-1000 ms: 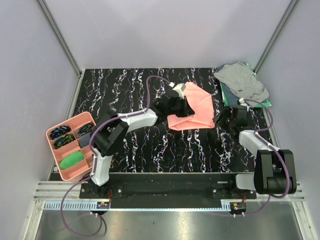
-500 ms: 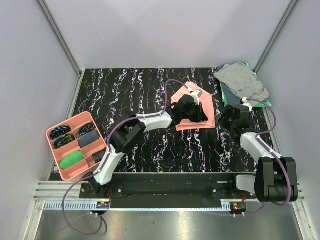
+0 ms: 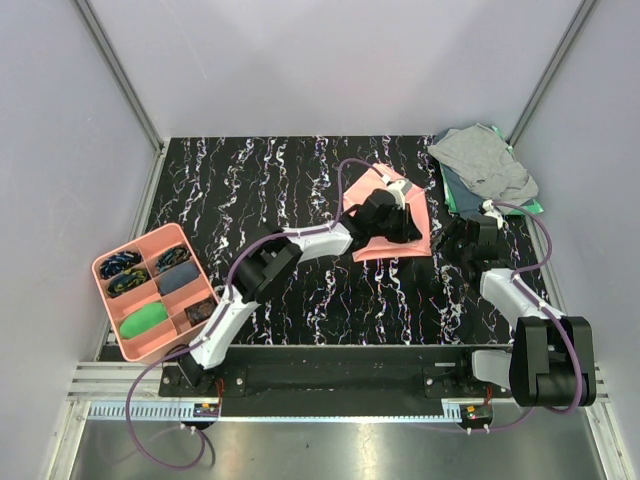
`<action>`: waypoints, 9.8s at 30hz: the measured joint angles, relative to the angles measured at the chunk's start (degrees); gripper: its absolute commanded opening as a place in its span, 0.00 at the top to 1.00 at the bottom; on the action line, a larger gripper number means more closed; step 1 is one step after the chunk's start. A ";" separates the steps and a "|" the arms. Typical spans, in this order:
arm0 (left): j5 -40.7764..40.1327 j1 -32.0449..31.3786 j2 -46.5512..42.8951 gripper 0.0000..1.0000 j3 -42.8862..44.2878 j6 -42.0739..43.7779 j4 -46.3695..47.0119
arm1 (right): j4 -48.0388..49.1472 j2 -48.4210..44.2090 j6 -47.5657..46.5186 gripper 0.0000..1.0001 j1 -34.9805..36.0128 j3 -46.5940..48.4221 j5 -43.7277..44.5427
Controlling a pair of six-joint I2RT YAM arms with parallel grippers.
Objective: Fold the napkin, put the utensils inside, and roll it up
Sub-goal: Fold the napkin, then roll the napkin with the utensil
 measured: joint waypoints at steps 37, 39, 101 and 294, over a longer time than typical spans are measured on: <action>1.64 -1.86 7.85 0.59 6.47 0.28 0.44 | -0.17 -0.02 1.05 0.30 -1.99 0.00 0.79; 1.92 -1.88 7.85 0.49 6.58 -0.04 0.63 | -0.44 -0.28 1.31 0.30 -2.27 0.00 0.17; -1.40 17.90 -47.19 0.08 -48.68 2.14 2.34 | -4.31 24.72 -3.87 1.00 -8.96 11.80 -24.30; 11.30 24.20 -50.64 0.38 -68.54 -4.15 -3.78 | -16.00 30.21 -45.11 0.97 59.28 23.71 21.79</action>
